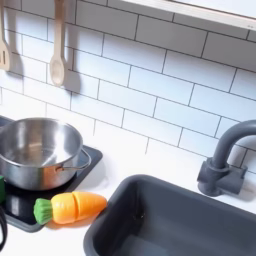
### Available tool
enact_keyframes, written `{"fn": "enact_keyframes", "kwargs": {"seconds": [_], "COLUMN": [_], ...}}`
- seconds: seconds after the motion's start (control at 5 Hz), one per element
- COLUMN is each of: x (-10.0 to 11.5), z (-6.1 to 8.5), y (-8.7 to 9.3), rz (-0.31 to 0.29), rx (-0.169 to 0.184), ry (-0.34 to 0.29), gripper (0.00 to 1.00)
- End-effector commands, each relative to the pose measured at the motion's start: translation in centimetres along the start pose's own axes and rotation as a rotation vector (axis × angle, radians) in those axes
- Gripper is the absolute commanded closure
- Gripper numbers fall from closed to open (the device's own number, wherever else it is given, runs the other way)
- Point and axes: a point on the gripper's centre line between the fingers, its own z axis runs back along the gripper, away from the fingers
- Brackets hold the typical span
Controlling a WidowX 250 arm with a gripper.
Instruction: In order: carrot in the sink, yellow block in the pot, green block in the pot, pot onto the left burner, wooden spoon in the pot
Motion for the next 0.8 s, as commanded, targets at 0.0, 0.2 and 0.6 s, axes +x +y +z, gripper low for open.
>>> {"fn": "enact_keyframes", "kwargs": {"seconds": [0.0, 0.2, 0.6], "x": [0.0, 0.8, 4.3], "z": [0.0, -0.5, -2.3], "y": [0.0, -0.9, -0.3], "rz": [0.000, 0.025, 0.066], "rx": [0.000, -0.010, 0.011], "ry": [0.000, -0.004, -0.004], "gripper": [0.00, 0.00, 0.00]}}
